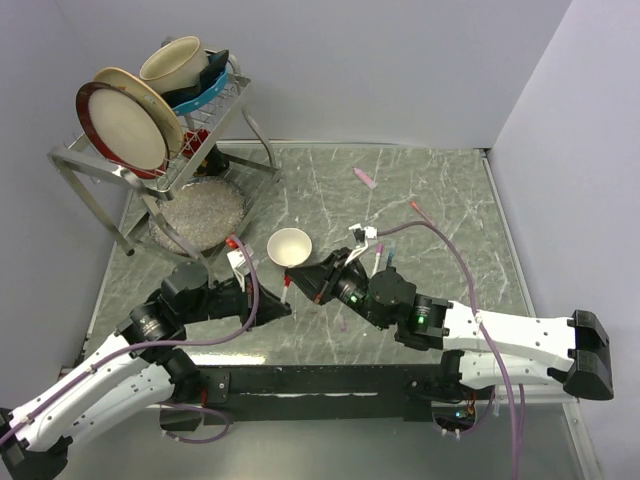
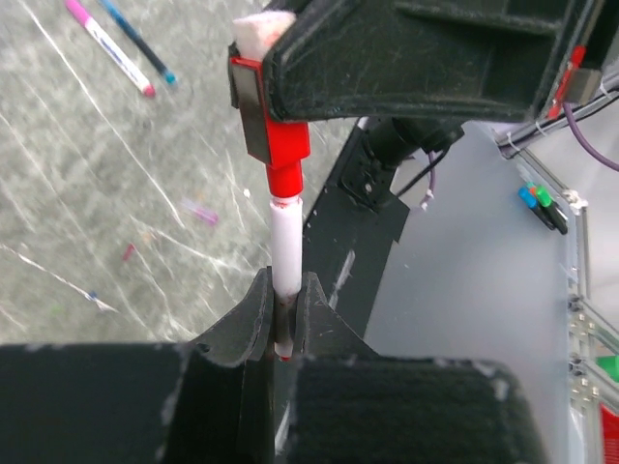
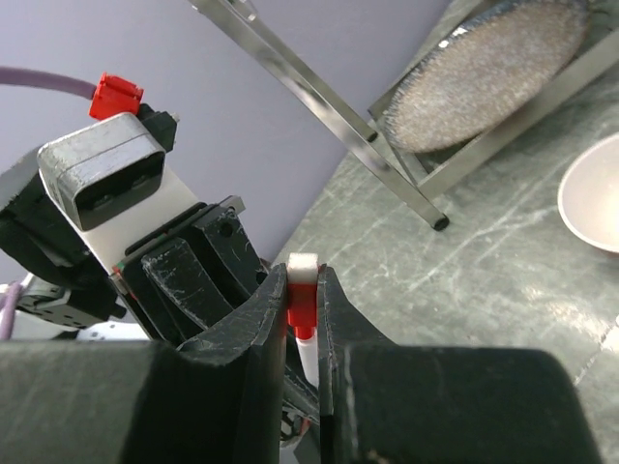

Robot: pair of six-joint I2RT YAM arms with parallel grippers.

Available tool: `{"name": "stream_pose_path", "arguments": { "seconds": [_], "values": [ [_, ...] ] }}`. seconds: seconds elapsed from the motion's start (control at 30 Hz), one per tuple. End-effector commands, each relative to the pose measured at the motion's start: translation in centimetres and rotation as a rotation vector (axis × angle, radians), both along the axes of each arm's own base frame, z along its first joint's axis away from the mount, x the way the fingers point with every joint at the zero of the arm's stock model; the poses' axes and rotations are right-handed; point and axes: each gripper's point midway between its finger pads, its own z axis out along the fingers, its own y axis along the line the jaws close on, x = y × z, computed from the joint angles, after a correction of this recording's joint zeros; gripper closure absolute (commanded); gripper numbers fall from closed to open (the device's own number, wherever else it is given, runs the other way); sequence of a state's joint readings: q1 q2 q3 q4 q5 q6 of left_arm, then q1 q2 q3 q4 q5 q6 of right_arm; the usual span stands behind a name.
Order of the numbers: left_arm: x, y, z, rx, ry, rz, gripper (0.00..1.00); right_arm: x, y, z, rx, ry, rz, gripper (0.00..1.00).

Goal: Insert the pens into the pen caps

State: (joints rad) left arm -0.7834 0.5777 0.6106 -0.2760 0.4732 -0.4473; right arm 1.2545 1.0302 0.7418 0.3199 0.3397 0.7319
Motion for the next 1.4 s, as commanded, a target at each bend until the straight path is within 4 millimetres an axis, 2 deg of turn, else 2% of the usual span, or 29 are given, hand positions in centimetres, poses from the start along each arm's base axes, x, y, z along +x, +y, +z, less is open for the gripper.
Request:
{"name": "stream_pose_path", "arguments": {
  "seconds": [0.0,0.17,0.27,0.43,0.67,0.73,0.87,1.0,1.03,1.2,1.37],
  "values": [
    [1.0,-0.5,2.6,-0.088,-0.042,0.038,0.99,-2.7,0.6,-3.2,-0.050,0.054,0.073,1.00],
    [2.3,-0.4,3.9,-0.098,-0.079,0.096,0.99,-5.1,1.3,-4.2,-0.076,0.071,0.144,1.00],
    [3.3,-1.0,4.3,-0.082,-0.072,0.112,0.99,-6.4,1.5,-4.7,-0.084,0.077,0.173,1.00],
    [4.2,-1.6,6.7,-0.129,-0.090,0.130,0.99,-7.5,2.1,-5.5,-0.098,0.100,0.197,1.00],
    [6.0,-1.7,8.1,-0.132,-0.133,0.193,0.99,-9.0,2.0,-6.5,-0.094,0.144,0.228,1.00],
    [6.5,-1.7,9.3,-0.149,-0.158,0.209,0.99,-9.4,1.9,-7.0,-0.099,0.162,0.239,1.00],
    [7.6,-2.3,10.4,-0.149,-0.183,0.217,0.99,-10.6,2.4,-6.5,-0.077,0.148,0.311,1.00],
    [8.5,-2.4,12.7,-0.183,-0.228,0.238,0.99,-11.6,3.2,-6.8,-0.089,0.149,0.369,1.00],
    [9.0,-2.5,12.4,-0.162,-0.221,0.250,0.99,-11.8,3.3,-6.9,-0.093,0.151,0.384,1.00],
    [10.3,-1.6,14.2,-0.169,-0.262,0.292,0.99,-12.6,4.0,-6.9,-0.091,0.150,0.429,1.00],
    [11.4,-0.6,16.2,-0.190,-0.302,0.338,0.99,-13.5,4.6,-5.9,-0.094,0.147,0.482,1.00]
  ]
}}
